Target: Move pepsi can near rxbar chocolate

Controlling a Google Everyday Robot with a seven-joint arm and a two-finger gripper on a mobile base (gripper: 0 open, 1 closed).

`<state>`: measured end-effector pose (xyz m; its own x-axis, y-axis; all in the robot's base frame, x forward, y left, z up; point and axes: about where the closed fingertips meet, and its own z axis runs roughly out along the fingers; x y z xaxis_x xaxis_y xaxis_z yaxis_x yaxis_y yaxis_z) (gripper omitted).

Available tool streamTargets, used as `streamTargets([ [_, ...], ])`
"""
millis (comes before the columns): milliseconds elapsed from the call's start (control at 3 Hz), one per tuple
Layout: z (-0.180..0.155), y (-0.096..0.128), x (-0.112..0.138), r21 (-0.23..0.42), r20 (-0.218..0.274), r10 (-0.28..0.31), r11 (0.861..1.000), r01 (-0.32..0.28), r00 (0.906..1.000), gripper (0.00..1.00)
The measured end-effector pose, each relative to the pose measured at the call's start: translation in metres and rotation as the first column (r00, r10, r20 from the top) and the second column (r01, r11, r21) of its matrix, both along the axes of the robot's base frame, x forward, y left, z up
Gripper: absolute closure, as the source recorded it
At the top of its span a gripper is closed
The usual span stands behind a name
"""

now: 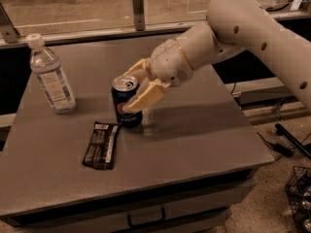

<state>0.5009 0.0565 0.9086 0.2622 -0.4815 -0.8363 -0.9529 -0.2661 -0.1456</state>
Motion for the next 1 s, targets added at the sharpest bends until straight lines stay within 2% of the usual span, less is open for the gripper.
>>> streamTargets([
  [333, -0.0027, -0.0026, -0.0023, -0.007, -0.008, 0.005, 1.000, -0.005, 1.0000, 0.84],
  [1000, -0.0090, -0.0045, -0.0048, 0.011, -0.017, 0.025, 1.000, -0.025, 0.9995, 0.38],
])
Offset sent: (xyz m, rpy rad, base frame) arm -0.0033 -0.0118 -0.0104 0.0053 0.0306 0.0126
